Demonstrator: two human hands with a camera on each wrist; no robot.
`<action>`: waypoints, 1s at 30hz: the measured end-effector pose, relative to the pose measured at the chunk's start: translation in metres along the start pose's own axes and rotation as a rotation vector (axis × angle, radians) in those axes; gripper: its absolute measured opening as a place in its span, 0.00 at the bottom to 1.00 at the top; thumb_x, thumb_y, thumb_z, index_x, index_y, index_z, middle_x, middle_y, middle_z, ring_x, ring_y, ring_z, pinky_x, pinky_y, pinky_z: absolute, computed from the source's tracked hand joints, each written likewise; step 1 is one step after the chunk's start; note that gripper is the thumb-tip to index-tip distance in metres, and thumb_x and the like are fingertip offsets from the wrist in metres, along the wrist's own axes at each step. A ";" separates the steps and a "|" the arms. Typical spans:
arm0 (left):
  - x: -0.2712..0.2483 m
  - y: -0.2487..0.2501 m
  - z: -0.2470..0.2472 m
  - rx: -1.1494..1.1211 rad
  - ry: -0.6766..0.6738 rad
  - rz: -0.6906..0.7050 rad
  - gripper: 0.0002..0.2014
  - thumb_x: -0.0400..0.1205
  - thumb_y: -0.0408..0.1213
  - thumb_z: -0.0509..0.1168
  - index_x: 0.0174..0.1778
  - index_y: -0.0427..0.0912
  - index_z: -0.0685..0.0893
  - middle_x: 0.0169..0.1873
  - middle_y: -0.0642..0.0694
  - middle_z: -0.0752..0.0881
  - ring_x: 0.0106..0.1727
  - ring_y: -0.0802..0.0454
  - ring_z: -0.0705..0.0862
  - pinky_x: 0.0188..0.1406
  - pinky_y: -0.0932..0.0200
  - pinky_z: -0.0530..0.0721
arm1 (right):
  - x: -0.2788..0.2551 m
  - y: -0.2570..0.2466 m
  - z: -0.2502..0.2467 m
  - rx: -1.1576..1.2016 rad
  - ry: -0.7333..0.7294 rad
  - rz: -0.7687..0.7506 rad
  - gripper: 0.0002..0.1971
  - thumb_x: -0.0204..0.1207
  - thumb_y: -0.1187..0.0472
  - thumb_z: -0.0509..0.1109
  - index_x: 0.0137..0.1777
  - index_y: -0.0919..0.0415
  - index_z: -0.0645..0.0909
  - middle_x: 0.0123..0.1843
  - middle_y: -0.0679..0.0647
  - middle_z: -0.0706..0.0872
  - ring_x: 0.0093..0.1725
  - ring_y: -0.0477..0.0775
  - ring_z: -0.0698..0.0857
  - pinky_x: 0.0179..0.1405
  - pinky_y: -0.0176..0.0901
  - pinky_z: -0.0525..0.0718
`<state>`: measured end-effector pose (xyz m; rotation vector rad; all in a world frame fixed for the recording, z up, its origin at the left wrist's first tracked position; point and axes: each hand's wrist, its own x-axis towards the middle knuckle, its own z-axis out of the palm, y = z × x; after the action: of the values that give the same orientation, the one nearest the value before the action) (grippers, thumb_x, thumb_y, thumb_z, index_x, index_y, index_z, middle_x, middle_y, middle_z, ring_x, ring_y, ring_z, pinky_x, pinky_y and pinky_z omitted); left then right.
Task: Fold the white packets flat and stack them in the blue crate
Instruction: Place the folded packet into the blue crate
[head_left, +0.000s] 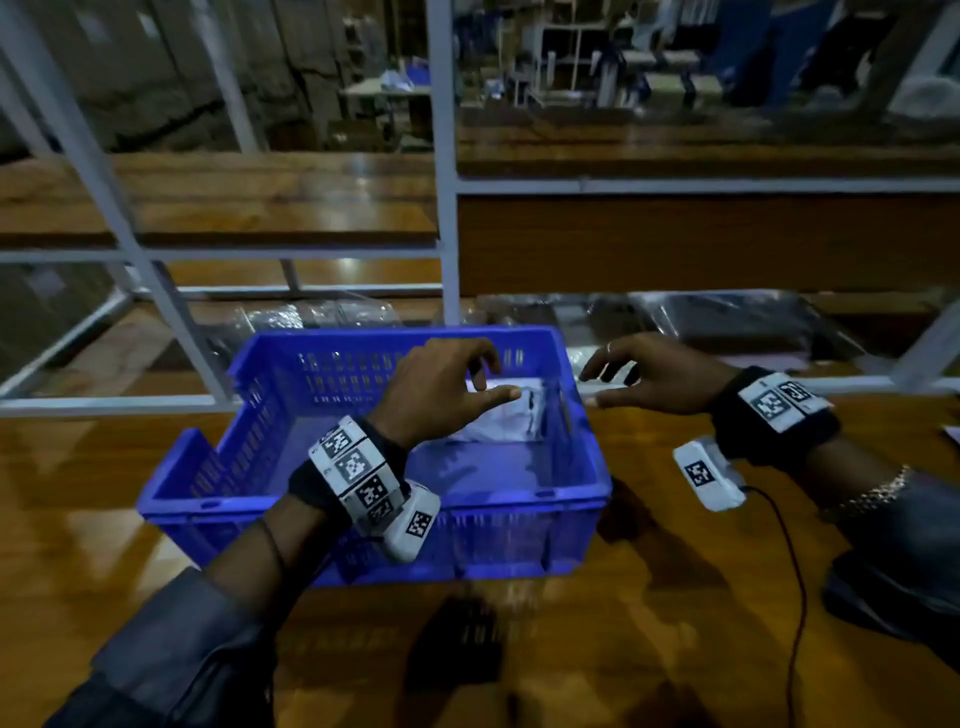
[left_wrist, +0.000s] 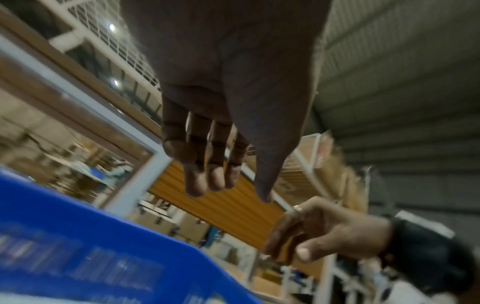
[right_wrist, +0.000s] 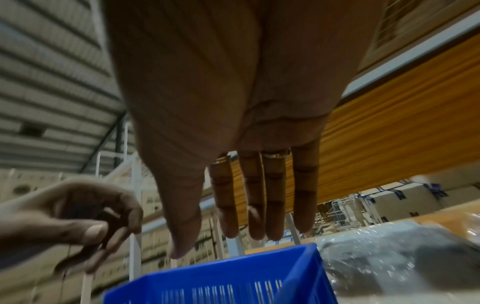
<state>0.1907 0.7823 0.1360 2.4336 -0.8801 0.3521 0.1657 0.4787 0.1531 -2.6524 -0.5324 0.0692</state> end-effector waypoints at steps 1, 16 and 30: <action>-0.007 0.011 0.008 -0.050 0.003 0.008 0.19 0.76 0.65 0.73 0.49 0.54 0.86 0.35 0.58 0.87 0.35 0.63 0.83 0.34 0.54 0.83 | -0.016 0.003 0.007 0.054 0.029 0.011 0.17 0.72 0.44 0.81 0.58 0.50 0.89 0.53 0.39 0.89 0.52 0.37 0.87 0.45 0.37 0.88; -0.040 0.191 0.149 -0.302 -0.070 0.090 0.19 0.76 0.59 0.74 0.54 0.50 0.85 0.47 0.53 0.87 0.36 0.59 0.85 0.35 0.51 0.87 | -0.280 0.073 0.072 0.582 0.398 0.418 0.18 0.76 0.55 0.80 0.65 0.51 0.85 0.63 0.44 0.86 0.61 0.38 0.83 0.56 0.40 0.86; -0.031 0.370 0.288 -0.248 -0.345 0.118 0.28 0.80 0.61 0.71 0.72 0.52 0.76 0.64 0.50 0.79 0.57 0.53 0.81 0.52 0.47 0.88 | -0.467 0.176 0.057 0.603 0.576 0.673 0.24 0.73 0.47 0.81 0.69 0.43 0.81 0.65 0.44 0.84 0.63 0.45 0.83 0.58 0.48 0.85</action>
<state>-0.0564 0.3974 0.0273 2.2493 -1.1424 -0.1369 -0.2108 0.1780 0.0104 -2.0011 0.5017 -0.2816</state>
